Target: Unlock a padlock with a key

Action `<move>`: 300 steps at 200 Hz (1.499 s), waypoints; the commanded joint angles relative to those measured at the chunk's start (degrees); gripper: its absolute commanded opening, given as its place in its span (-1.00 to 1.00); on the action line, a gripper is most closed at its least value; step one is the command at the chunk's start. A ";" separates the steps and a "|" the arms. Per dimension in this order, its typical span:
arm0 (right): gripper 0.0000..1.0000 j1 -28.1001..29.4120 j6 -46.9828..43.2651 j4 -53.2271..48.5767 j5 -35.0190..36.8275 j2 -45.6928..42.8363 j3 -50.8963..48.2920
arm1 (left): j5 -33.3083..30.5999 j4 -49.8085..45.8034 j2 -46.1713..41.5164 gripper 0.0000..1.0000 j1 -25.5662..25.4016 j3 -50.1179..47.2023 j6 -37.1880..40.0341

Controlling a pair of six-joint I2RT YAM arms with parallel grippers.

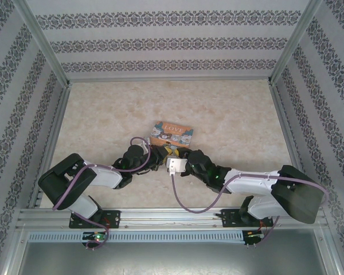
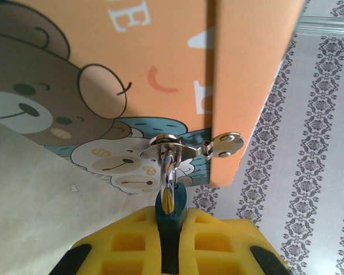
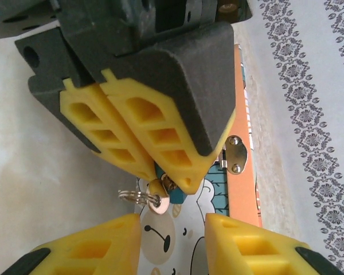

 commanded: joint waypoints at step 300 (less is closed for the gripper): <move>-0.88 1.51 13.80 11.70 -2.70 6.29 2.75 | 1.49 4.85 0.43 -0.85 -0.48 1.22 -3.05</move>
